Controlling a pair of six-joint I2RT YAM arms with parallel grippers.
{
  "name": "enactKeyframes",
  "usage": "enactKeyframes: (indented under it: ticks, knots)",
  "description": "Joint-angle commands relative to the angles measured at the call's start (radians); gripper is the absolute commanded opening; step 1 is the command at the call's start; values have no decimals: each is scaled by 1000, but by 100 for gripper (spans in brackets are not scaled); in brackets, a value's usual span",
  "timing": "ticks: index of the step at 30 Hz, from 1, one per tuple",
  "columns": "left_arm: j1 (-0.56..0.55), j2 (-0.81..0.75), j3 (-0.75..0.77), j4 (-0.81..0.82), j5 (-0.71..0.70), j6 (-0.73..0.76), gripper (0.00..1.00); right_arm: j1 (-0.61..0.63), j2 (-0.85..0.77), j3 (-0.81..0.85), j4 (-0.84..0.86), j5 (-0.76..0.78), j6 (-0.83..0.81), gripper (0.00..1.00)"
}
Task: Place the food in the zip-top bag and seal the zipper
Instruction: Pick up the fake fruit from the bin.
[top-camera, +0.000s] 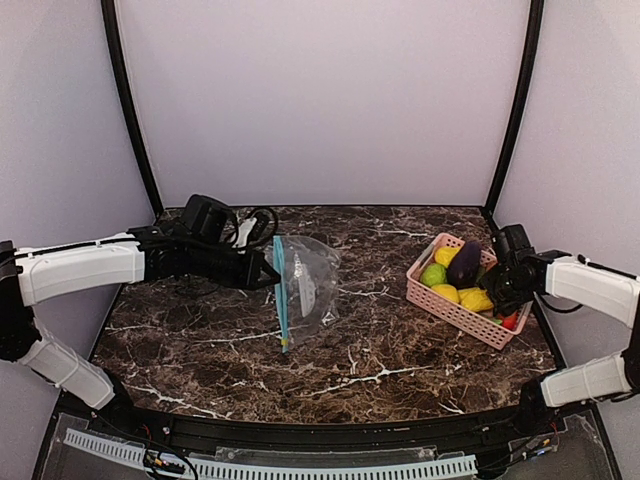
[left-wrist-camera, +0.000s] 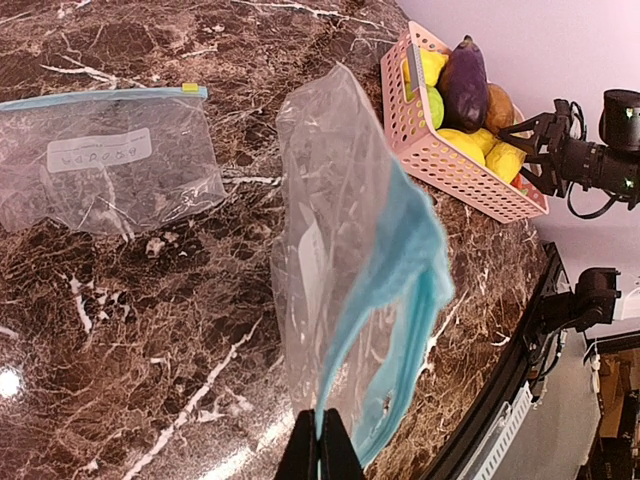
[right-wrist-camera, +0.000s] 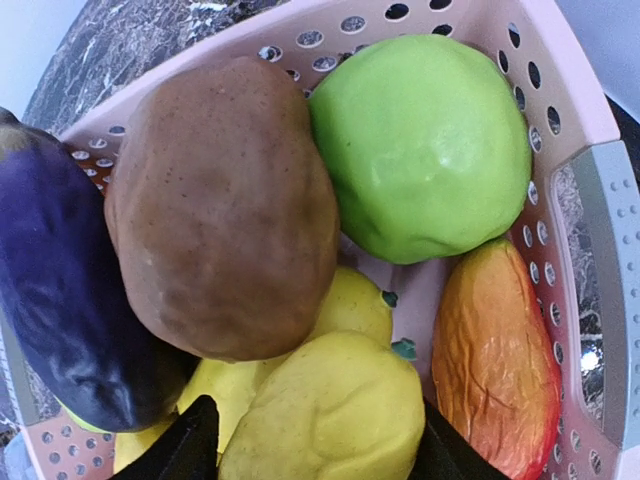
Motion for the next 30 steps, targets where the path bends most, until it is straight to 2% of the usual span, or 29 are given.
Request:
enactKeyframes:
  ticks: [1, 6, 11, 16, 20, 23, 30]
  knots:
    - [7, -57, 11, -57, -1, -15, 1, 1, -58, -29, 16, -10, -14, 56]
    - [6, -108, 67, -251, -97, 1, 1, 1, -142, -65, 48, -15, -63, 44]
    - [6, -157, 134, -446, -188, 15, 1, 1, -254, -95, 82, -16, -131, 42]
    - [-4, -132, 183, -567, -240, 30, 1, 1, -338, -85, 126, -26, -270, 40]
    - [-5, -88, 118, -477, -147, 14, 1, 14, -372, -59, 189, -80, -404, 39]
    - [-5, -60, 50, -291, -54, -45, 1, 54, -381, -38, 230, -107, -468, 38]
    - [-5, 17, -16, -52, 57, -116, 1, 279, -313, 18, 365, -92, -531, 38]
